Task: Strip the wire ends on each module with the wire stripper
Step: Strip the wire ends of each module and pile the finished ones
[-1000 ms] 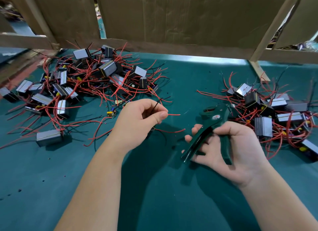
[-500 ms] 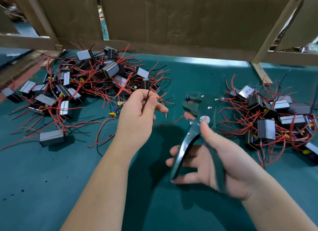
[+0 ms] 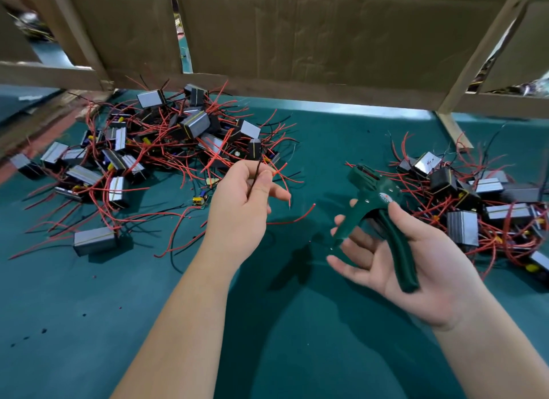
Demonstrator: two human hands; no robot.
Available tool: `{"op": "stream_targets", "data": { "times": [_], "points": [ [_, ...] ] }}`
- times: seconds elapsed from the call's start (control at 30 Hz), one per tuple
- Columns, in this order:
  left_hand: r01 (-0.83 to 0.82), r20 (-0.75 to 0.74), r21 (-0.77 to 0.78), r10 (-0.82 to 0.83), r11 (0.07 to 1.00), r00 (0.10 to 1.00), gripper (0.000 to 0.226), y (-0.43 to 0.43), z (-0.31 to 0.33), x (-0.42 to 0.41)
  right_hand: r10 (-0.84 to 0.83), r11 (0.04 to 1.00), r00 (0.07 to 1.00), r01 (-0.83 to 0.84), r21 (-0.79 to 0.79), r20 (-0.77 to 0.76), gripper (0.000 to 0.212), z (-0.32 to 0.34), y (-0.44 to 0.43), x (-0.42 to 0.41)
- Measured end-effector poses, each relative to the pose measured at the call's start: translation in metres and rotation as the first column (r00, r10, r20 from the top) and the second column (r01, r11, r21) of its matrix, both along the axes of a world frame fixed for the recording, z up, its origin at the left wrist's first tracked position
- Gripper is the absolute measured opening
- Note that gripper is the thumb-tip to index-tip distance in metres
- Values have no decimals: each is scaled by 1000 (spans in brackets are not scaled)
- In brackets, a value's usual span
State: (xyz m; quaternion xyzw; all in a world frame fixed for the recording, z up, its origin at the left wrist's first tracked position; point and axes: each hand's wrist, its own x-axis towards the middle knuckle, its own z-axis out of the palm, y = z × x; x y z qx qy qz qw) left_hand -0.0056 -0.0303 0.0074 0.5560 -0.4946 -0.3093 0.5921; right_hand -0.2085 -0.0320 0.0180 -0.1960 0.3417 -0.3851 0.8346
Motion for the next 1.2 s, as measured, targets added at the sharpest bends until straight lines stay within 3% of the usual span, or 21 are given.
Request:
{"op": "stream_targets", "data": {
  "times": [0.2, 0.4, 0.6, 0.8, 1.07, 1.2],
  "points": [
    [21, 14, 9, -21, 1000, 1000, 20, 3, 2, -1, 29, 999, 1000, -29, -37, 1, 39, -4, 4, 8],
    [342, 91, 135, -355, 930, 930, 22, 11, 6, -5, 15, 980, 993, -37, -195, -117, 61, -14, 5, 13],
    [431, 133, 155, -450, 889, 883, 19, 15, 8, -12, -46, 977, 998, 37, -209, -38, 60, -16, 5, 12],
    [435, 43, 106, -441, 894, 896, 17, 15, 10, -11, 6, 988, 999, -13, -156, -46, 34, -18, 6, 17],
    [295, -146, 47, -286, 954, 947, 7, 8, 5, -7, -95, 912, 995, 73, -403, -35, 38, -11, 9, 14],
    [315, -239, -31, -313, 949, 919, 6, 8, 7, -3, -290, 851, 936, 155, -502, -202, 36, -9, 8, 9]
  ]
}}
